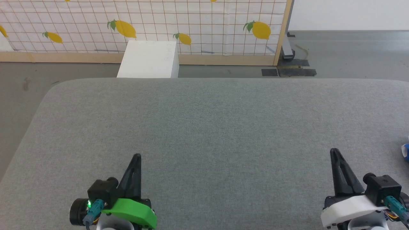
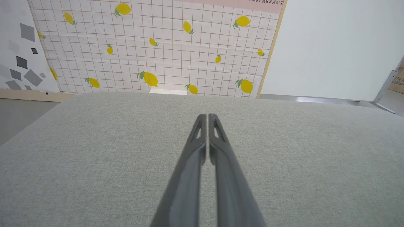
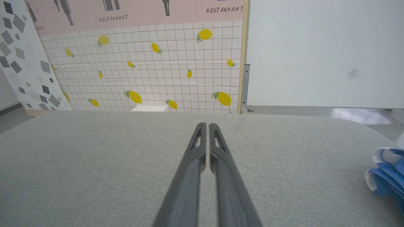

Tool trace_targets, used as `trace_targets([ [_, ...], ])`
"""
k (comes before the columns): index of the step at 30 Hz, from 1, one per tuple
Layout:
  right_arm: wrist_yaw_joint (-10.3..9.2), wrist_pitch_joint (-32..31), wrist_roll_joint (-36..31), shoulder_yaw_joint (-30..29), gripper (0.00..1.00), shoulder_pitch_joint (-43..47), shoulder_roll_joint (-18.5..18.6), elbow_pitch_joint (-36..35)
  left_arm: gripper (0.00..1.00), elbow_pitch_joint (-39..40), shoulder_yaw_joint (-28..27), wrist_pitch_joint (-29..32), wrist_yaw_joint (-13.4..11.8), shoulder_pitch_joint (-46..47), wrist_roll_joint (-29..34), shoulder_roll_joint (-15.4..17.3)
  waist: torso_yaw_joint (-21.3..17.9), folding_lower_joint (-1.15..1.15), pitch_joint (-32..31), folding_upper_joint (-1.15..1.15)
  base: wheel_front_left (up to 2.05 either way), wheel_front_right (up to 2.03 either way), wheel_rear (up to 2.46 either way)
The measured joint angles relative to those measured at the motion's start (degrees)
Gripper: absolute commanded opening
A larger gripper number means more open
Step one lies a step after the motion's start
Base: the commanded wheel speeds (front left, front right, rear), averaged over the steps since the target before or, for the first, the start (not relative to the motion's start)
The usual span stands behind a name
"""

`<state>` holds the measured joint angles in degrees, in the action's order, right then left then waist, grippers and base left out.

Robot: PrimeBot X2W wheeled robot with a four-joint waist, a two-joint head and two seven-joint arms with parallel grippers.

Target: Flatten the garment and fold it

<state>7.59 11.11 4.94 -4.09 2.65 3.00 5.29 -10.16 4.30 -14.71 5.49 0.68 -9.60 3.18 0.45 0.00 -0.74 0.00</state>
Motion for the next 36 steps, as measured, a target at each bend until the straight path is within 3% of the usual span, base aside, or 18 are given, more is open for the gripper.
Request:
trace_targets([
  [36, 0.00, -2.37, -0.89, 0.78, 0.00, -0.16, 0.00, -0.78, 0.00, 1.88, -0.75, 3.28, -1.02, 0.00, 1.55, 0.00, -0.11, 0.00, 0.17, 0.00, 0.00, 0.00, 0.00],
])
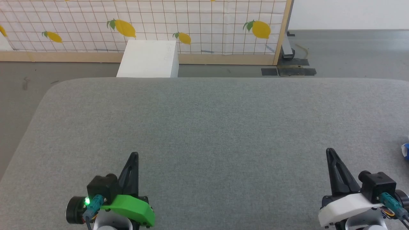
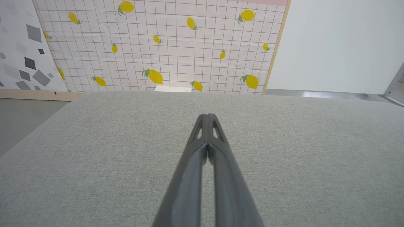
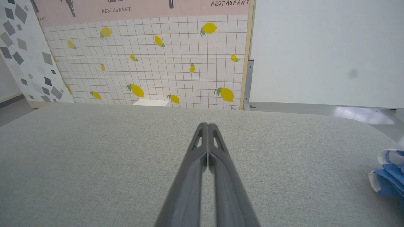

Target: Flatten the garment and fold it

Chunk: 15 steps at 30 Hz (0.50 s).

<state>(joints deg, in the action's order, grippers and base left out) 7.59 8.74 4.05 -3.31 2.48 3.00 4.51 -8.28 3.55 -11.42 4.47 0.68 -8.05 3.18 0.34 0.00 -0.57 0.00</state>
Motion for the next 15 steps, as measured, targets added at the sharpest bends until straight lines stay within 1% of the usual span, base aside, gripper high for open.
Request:
trace_targets([
  [15, 0.00, -1.25, -0.53, 0.51, 0.00, -0.06, 0.00, -0.66, 0.00, 1.38, -0.62, 1.63, -0.54, 0.00, 1.29, 0.00, -0.05, 0.00, 0.09, 0.00, 0.00, 0.00, 0.00],
])
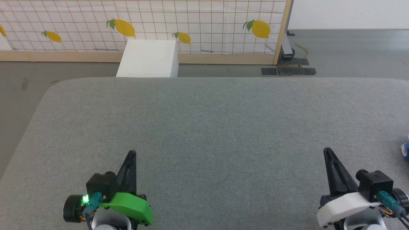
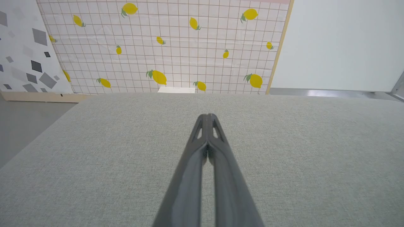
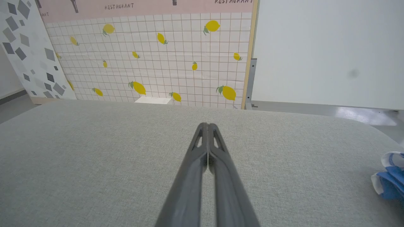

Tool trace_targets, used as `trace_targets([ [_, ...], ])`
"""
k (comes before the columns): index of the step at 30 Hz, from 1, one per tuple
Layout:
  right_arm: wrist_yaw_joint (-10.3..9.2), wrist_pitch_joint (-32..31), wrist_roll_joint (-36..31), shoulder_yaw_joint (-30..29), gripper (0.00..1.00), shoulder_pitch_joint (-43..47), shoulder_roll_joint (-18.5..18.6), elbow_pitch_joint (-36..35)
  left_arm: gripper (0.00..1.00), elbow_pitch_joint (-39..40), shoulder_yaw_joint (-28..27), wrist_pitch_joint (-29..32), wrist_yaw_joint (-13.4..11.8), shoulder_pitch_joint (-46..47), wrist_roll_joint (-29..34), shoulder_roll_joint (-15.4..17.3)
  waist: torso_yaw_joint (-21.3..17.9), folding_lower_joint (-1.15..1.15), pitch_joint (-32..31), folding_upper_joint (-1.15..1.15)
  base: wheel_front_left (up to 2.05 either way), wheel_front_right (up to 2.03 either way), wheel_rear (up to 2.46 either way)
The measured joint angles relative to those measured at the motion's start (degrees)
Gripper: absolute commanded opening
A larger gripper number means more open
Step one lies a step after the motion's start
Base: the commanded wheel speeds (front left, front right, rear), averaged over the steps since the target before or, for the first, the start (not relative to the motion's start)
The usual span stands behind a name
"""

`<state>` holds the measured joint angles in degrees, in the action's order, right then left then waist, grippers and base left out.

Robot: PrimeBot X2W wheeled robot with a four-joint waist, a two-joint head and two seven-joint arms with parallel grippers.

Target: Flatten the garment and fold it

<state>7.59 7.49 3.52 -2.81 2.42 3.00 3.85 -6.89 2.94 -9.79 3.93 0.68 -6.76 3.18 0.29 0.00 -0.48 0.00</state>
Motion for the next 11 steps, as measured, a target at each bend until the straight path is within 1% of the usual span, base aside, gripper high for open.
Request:
trace_targets([
  [11, 0.00, -1.02, -0.24, 0.36, 0.00, -0.07, 0.00, -0.45, 0.00, 0.79, -0.33, 1.41, -0.46, -0.01, 0.91, 0.00, -0.04, 0.00, 0.06, 0.00, 0.00, 0.00, 0.00],
])
